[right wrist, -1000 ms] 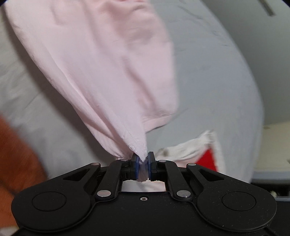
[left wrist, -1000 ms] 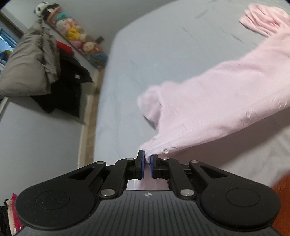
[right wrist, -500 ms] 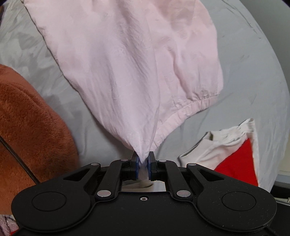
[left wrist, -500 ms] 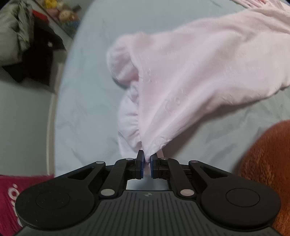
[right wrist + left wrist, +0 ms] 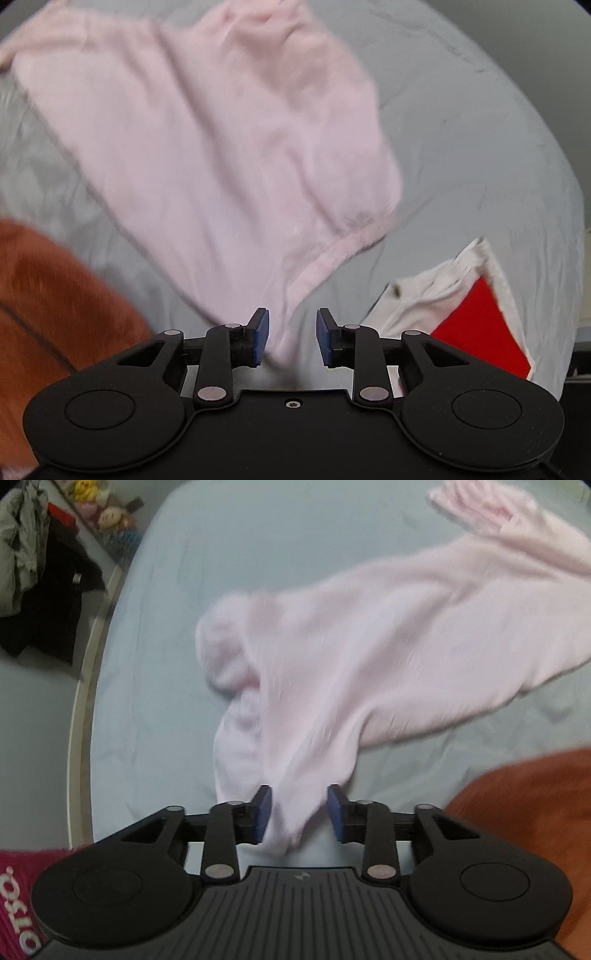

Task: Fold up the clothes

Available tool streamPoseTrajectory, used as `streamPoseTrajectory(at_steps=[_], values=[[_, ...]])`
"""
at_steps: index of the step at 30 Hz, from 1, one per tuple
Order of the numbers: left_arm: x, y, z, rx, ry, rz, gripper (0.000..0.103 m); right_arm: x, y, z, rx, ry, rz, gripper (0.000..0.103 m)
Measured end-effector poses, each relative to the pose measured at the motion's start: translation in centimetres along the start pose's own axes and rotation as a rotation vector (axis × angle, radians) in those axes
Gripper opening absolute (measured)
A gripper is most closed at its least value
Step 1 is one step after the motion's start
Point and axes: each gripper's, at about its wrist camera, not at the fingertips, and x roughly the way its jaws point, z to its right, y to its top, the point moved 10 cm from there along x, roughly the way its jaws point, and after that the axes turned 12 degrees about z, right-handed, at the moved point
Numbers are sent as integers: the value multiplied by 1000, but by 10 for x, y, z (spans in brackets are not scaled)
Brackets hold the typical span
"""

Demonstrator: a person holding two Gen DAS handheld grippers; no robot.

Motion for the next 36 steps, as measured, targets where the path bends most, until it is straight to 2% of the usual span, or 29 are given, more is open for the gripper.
streamPoseTrajectory(at_steps=[4, 8, 12, 17, 19, 22, 24, 26, 28, 29, 32, 35, 36], values=[[5, 30, 9, -29, 9, 56, 45, 2, 19, -6, 21, -14, 48, 30], [33, 44, 9, -71, 32, 36, 45, 30, 24, -18, -7, -39, 30, 33], [64, 34, 3, -135, 31, -38, 35, 62, 16, -33, -9, -19, -16, 33], [92, 19, -1, -197, 23, -90, 35, 85, -1, -35, 7, -14, -69, 34], [105, 11, 1, -227, 17, -120, 35, 94, -8, -35, 7, -17, -93, 37], [109, 13, 1, -217, 13, -128, 35, 102, -13, -36, 7, -9, -112, 42], [104, 20, 1, -200, 5, -112, 35, 109, -17, -38, 8, 3, -129, 42], [89, 38, -1, -185, -20, -50, 37, 109, -16, -38, 9, 16, -127, 42], [76, 53, -5, -189, -35, 0, 46, 105, -12, -36, 17, 36, -106, 42], [72, 60, -10, -195, -30, 22, 47, 101, -7, -32, 29, 36, -88, 44], [63, 84, -35, -237, 17, 84, 50, 97, 1, -18, 63, 0, -63, 47], [72, 101, -79, -382, 122, 115, 52, 98, 7, -4, 98, -47, -61, 47], [79, 100, -89, -438, 133, 108, 53, 99, 8, -3, 98, -54, -60, 47]])
